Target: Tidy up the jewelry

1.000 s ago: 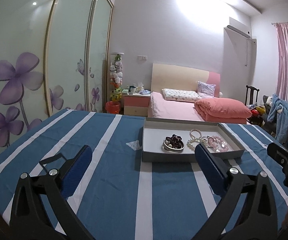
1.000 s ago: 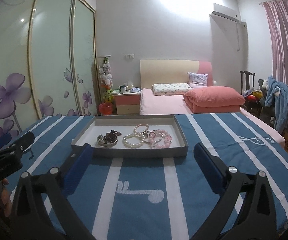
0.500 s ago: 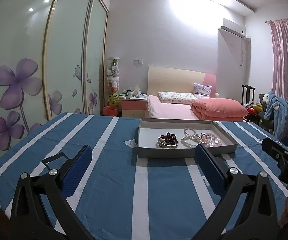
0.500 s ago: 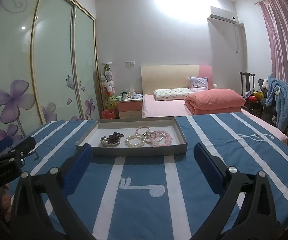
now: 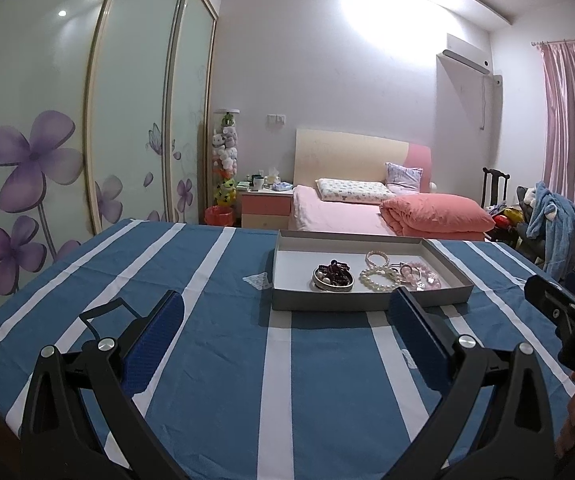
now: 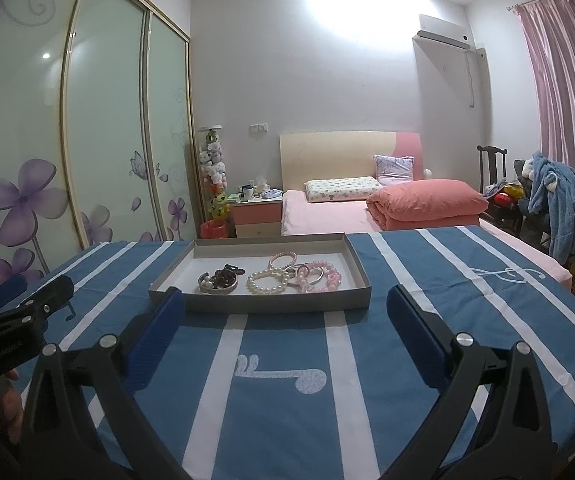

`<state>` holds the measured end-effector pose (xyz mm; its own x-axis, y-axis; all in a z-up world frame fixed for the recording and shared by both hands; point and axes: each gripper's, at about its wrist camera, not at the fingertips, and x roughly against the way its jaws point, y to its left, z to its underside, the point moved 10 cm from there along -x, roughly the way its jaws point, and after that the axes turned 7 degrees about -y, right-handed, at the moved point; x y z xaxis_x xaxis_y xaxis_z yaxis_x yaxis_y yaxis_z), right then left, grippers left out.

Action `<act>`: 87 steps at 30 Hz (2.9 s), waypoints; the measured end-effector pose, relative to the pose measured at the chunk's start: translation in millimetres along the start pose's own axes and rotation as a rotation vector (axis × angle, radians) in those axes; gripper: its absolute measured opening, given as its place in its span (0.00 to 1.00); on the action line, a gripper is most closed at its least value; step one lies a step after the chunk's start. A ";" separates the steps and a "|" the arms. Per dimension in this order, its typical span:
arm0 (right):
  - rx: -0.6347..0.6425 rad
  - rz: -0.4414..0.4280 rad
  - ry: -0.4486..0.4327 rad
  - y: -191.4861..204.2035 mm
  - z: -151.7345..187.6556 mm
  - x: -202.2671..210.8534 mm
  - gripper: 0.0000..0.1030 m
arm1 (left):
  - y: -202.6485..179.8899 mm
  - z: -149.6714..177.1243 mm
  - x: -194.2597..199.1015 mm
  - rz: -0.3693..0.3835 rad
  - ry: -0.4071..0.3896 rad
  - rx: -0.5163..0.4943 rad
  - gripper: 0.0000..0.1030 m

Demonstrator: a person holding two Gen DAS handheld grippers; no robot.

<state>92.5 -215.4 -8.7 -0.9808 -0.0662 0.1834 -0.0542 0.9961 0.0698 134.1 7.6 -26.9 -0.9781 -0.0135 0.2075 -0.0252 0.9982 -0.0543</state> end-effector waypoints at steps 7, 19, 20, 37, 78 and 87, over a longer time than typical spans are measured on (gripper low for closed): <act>0.002 0.001 0.000 0.4 -0.1 -0.1 0.96 | -0.6 1.2 0.0 0.001 0.003 0.001 0.98; 0.002 -0.001 0.002 0.3 -0.1 0.2 0.96 | -6.3 6.0 0.3 0.006 0.013 0.003 0.98; 0.002 -0.002 0.003 0.9 0.6 0.5 0.96 | -6.5 6.1 0.4 0.007 0.013 0.003 0.98; 0.001 -0.003 0.008 3.3 7.4 -0.1 0.96 | -9.4 4.1 1.4 0.008 0.008 0.002 0.98; -0.001 -0.003 0.014 2.8 9.6 0.2 0.96 | -11.7 4.1 2.1 0.013 0.014 -0.008 0.98; -0.003 -0.003 0.020 3.7 16.0 -0.7 0.96 | -11.9 5.3 1.7 0.007 0.011 -0.013 0.98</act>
<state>90.0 -210.8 -24.2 -0.9768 -0.0702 0.2024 -0.0565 0.9957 0.0729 131.6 -4.6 -31.1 -0.9760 -0.0060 0.2176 -0.0158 0.9989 -0.0433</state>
